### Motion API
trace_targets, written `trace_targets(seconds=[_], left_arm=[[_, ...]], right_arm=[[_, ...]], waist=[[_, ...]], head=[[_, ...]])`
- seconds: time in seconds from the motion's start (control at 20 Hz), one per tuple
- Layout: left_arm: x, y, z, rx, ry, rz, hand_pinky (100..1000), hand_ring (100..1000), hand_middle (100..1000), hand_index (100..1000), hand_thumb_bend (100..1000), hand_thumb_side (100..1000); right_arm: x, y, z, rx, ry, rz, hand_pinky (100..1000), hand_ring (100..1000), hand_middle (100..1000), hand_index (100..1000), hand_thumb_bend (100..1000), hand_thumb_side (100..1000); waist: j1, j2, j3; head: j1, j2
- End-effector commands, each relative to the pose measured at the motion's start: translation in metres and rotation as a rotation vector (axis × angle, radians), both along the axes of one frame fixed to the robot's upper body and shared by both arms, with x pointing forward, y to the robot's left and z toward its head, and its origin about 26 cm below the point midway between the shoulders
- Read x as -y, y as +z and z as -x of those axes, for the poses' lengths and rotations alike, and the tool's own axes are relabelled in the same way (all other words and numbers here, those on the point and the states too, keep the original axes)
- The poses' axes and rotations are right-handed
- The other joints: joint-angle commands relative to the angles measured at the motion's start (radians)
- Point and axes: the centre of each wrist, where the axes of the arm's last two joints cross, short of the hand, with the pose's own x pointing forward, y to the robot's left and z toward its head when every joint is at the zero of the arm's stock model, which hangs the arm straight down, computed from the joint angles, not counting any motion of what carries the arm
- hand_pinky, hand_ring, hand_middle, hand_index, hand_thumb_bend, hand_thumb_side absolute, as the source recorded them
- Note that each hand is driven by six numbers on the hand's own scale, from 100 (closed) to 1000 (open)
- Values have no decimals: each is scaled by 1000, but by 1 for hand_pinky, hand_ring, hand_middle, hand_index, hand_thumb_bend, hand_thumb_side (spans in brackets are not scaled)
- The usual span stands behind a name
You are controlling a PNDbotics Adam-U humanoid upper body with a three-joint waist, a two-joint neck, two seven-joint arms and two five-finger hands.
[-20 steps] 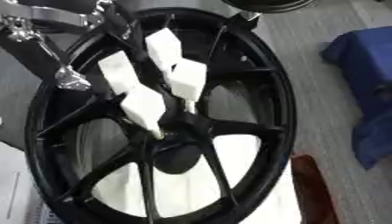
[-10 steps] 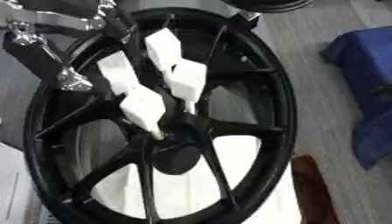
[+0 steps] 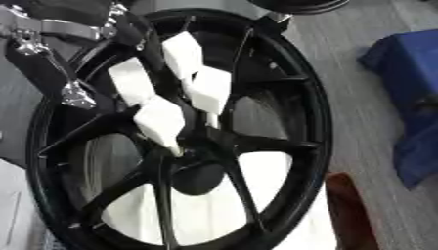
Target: Pull the pin out of the wheel hub.
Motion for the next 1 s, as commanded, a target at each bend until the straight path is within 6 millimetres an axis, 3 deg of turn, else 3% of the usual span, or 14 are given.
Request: trace_targets(seconds=[0.05, 1.0], left_arm=[[-6, 12, 2, 48, -77, -234, 838, 792, 745, 816, 470, 105], [-5, 12, 2, 39, -109, -217, 808, 737, 612, 697, 321, 111]], right_arm=[[-1, 8, 3, 20, 6, 28, 940, 772, 584, 754, 100, 693], [-1, 7, 3, 16, 6, 26, 941, 773, 586, 756, 100, 696]], waist=[[-5, -21, 0], [-6, -18, -3]], head=[[5, -15], [5, -13]])
